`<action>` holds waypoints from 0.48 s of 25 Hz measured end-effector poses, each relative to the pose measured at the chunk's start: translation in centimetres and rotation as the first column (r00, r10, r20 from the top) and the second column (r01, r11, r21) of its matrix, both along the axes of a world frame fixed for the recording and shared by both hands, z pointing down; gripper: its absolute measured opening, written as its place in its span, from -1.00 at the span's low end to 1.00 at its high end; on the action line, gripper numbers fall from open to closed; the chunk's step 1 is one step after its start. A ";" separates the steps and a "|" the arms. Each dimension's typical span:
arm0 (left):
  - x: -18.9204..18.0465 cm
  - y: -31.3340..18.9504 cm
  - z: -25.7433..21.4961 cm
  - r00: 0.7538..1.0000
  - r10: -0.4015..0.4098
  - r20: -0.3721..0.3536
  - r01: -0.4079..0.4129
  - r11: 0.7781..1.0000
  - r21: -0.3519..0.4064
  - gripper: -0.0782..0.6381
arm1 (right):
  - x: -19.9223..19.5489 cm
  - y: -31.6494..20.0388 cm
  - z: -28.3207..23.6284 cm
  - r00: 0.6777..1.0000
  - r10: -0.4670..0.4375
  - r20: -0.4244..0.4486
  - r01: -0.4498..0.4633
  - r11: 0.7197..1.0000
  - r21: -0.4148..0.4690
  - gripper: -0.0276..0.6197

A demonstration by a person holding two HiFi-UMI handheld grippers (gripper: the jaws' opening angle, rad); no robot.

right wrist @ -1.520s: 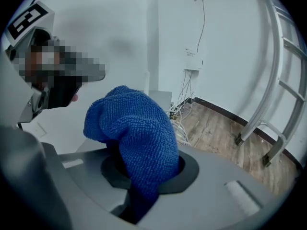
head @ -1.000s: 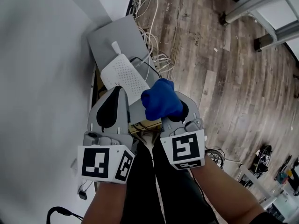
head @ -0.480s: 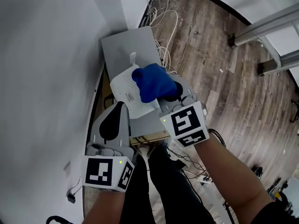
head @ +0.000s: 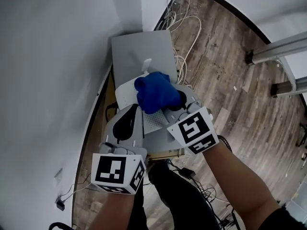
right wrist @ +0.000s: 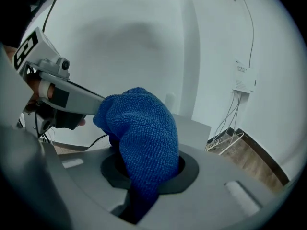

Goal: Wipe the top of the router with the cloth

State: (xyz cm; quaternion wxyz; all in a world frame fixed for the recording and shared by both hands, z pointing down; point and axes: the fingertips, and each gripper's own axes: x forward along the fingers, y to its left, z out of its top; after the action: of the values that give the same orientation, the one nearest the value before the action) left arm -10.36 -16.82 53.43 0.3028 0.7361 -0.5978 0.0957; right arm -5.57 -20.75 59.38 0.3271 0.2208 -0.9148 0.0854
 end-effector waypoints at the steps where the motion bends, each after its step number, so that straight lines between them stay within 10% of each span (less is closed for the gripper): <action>1: -0.1 0.1 0.3 1.000 -0.004 -0.003 0.004 1.000 -0.007 -0.78 | -0.2 -0.2 0.3 1.000 -0.008 -0.004 0.008 1.000 0.004 -0.62; 12: -1.6 2.4 1.0 1.000 -0.016 0.012 0.017 0.999 -0.036 -0.78 | -1.0 -2.9 1.1 0.999 -0.010 -0.041 0.011 1.000 0.015 -0.62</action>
State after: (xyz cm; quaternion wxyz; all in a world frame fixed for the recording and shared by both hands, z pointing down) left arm -11.92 -14.37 54.47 0.3132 0.7250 -0.6038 0.1081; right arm -6.52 -23.65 60.46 0.3445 0.2204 -0.9097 0.0720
